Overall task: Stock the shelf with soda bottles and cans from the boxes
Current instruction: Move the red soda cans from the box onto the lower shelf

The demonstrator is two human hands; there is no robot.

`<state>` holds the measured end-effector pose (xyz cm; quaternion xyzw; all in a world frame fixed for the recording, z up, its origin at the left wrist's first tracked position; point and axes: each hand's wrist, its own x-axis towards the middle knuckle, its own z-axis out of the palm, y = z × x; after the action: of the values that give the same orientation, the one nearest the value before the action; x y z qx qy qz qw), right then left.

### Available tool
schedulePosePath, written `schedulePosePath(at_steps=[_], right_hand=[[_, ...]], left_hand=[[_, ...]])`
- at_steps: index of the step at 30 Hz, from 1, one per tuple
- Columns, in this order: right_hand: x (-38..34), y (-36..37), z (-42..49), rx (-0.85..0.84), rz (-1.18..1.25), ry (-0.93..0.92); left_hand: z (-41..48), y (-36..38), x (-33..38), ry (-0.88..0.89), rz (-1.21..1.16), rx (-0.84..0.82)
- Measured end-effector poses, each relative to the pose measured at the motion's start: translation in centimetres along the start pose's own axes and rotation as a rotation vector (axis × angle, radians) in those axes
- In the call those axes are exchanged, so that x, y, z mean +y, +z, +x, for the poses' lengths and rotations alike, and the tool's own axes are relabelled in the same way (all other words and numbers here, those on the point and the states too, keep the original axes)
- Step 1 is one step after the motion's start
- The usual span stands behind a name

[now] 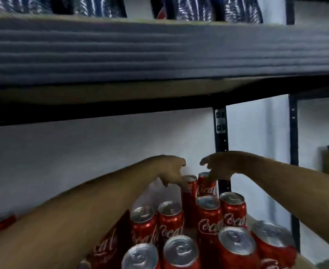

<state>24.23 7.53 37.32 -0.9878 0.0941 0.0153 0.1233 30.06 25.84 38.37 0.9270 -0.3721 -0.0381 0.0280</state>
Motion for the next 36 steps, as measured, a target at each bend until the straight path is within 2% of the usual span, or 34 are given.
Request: schedulePosePath(at_steps=[4,7,10,12,15,18,21,26,33,36], right_hand=[[-0.3,0.3,1.9,-0.131,-0.061,0.067],[-0.6,0.5,2.3,-0.098,-0.101,0.049],[-0.7,0.5,1.8,-0.016,-0.167,-0.053],[-1.0,0.2,0.2,0.079,-0.195,-0.133],[-1.9,-0.7,-3.0,0.261,-0.171,-0.241],[-2.9,-0.6,-6.6,0.448,-0.037,-0.374],[-4.6,-0.1,-10.7,0.551,0.076,-0.442],[-8.3,1.2,-16.7,0.706,0.271,-0.507],[-14.2,2.1,-23.0,0.761,0.346,-0.668],[-17.3,3.2,-25.3,0.736,0.423,-0.738]], left_hand=[[2.7,0.8,-0.1,0.008,-0.120,-0.121],[3.5,1.6,0.0,0.031,-0.192,-0.098],[2.7,1.5,-0.3,0.081,-0.250,-0.020],[1.4,1.0,-0.7,0.116,-0.223,0.061],[-1.9,0.1,-1.3,0.120,-0.265,0.295],[-6.0,-0.3,-1.6,0.162,-0.323,0.510],[-10.3,-0.4,-1.4,0.219,-0.217,0.667],[-18.3,-0.7,-0.3,0.225,0.119,0.889],[-30.8,-0.3,-0.7,0.182,0.298,0.975],[-36.7,0.8,-1.3,0.122,0.280,1.010]])
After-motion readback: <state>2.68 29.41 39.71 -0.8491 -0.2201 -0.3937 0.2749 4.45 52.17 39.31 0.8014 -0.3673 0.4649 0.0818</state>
